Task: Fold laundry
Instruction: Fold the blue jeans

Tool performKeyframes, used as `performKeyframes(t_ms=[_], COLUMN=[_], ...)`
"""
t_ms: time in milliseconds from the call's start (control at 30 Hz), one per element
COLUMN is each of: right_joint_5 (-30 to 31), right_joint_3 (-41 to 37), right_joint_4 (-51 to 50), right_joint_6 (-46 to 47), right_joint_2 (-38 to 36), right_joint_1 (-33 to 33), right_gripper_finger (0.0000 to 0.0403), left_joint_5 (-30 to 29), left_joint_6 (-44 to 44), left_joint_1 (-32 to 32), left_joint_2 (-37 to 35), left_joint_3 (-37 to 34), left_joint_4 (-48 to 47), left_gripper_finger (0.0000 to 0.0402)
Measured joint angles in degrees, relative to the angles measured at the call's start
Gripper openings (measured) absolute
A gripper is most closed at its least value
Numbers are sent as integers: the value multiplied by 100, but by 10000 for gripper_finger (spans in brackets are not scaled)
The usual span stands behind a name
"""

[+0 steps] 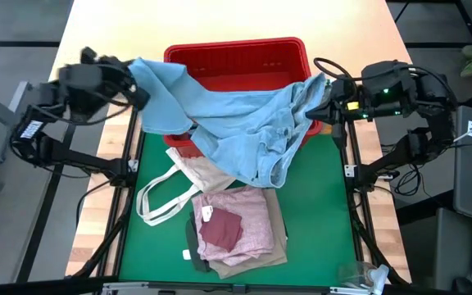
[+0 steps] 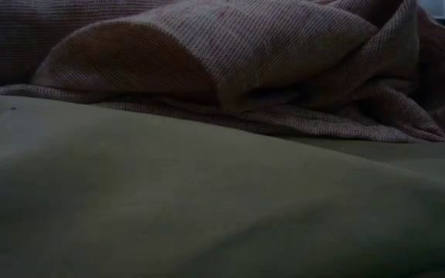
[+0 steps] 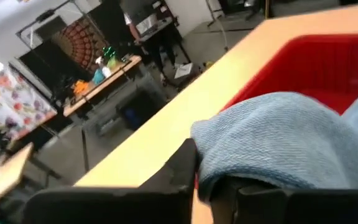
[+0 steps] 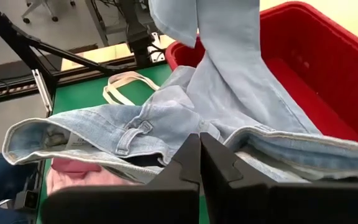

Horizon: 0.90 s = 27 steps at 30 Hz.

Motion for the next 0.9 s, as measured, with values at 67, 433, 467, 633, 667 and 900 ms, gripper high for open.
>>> performKeyframes(t_ms=[67,433,467,633,667,900], right_joint_5=[0,-4,-4,-7,-7,-9], right_joint_3=[0,0,0,0,0,0], right_joint_4=[-4,-19,-19,-19,-19,-158], right_joint_6=[0,13,13,13,13,13], right_joint_2=[6,4,4,4,4,4], right_joint_1=[-12,-12,-12,-10,-12,-12], right_gripper_finger=[0,0,0,0,0,0], left_joint_5=[-31,-314,-308,-310,-310,-70], left_joint_6=[183,517,515,515,515,488], left_joint_1=[0,555,672,1359,1485,2266], left_joint_2=[59,551,587,639,639,579], left_joint_3=[-168,-384,-384,-384,-384,-384], left_joint_4=[4,21,20,14,14,-282], left_gripper_finger=[37,140,146,158,158,159])
